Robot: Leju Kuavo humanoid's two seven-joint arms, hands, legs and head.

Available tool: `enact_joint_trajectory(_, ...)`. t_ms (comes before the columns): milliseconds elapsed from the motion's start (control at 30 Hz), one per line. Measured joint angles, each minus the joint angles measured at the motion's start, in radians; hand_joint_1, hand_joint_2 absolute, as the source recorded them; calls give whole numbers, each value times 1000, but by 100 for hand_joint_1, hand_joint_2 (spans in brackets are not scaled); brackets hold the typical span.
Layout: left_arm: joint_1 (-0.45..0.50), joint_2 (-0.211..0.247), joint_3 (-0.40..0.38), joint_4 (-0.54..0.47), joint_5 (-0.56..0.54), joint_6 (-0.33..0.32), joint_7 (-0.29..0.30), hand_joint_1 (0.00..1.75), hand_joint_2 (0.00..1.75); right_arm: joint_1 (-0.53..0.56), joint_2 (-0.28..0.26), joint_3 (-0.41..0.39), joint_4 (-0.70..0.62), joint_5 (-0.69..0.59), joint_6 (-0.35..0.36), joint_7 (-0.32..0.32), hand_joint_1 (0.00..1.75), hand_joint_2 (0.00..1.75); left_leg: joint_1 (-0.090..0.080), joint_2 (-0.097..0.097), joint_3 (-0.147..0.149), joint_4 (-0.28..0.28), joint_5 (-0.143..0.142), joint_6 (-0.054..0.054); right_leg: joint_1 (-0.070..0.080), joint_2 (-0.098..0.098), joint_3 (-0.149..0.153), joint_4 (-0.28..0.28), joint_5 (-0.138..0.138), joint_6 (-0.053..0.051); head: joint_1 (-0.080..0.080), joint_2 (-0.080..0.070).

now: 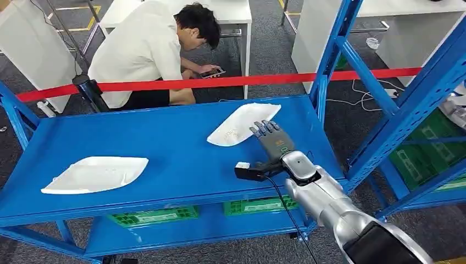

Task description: Take the parts from the cabinet and place them on the table.

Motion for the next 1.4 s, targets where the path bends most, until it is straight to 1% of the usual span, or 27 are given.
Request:
enact_joint_trajectory(233, 0, -2, 0, 0, 3, 3, 13, 0, 0, -25, -1, 0, 32, 33, 117, 43, 0, 175, 1, 0, 2, 0, 0, 0, 0, 0, 2, 0, 0, 0, 0, 0)
enact_joint_trajectory(367, 6, -2, 0, 2, 13, -5, 16, 0, 0, -33, -1, 0, 46, 38, 125, 53, 0, 175, 1, 1, 3, 0, 0, 0, 0, 0, 3, 0, 0, 1, 0, 0)
enact_joint_trajectory(433, 8, -2, 0, 2, 12, -11, 17, 0, 0, -35, -2, 4, 49, 62, 110, 74, 0, 175, 1, 1, 3, 0, 1, 2, 0, 0, 3, 0, 1, 2, 0, 0)
enact_joint_trajectory(533, 14, -2, 1, 2, 11, -15, 15, 0, 0, -40, -3, 29, 51, 126, 25, 129, 0, 175, 1, 0, 2, 0, 2, 4, 0, 0, 3, 0, 2, 4, 0, 0)
enact_joint_trajectory(600, 15, -2, 1, 2, 9, -16, 14, 0, 0, -40, -3, 44, 51, 147, -18, 145, 0, 175, 0, 0, 0, 0, 4, 5, 0, 0, 1, 0, 3, 5, 0, 0)
enact_joint_trajectory(700, 15, -2, 1, 2, 3, -19, 12, 0, 0, -43, -2, 61, 51, 166, -47, 154, 0, 175, -1, 0, -1, 0, 5, 6, 0, 0, 0, 0, 5, 6, 0, 0)
enact_joint_trajectory(800, 14, -3, 1, 2, 0, -21, 12, 0, 0, -48, -2, 74, 50, 177, -56, 156, 0, 175, -1, 0, -2, 0, 5, 7, 0, -1, 0, 0, 5, 6, 0, 0)
enact_joint_trajectory(900, 14, -3, 1, 2, -6, -22, 13, 0, 0, -53, -1, 83, 50, 192, -64, 148, 0, 175, -2, 0, -3, 0, 5, 7, 0, -1, -1, 0, 5, 6, 0, 0)
enact_joint_trajectory(1000, 13, -6, 0, 2, -6, -24, 18, 0, 0, -62, 2, 106, 50, 227, -66, 123, 0, 175, -2, 0, -4, 0, 5, 7, 0, 0, -2, 0, 5, 6, 0, 0)
enact_joint_trajectory(1233, 14, -8, 0, 2, -16, -29, 21, 0, 0, -75, 24, 147, 50, 248, -69, 23, 0, 175, -2, 0, -5, 0, 5, 7, 0, 0, -3, 0, 5, 6, 0, 0)
enact_joint_trajectory(1400, 14, -9, 0, 2, -17, -30, 23, 0, 0, -77, 39, 160, 50, 248, -69, 13, 0, 175, -2, 0, -5, 0, 5, 7, 0, -1, -3, 0, 5, 6, 0, 0)
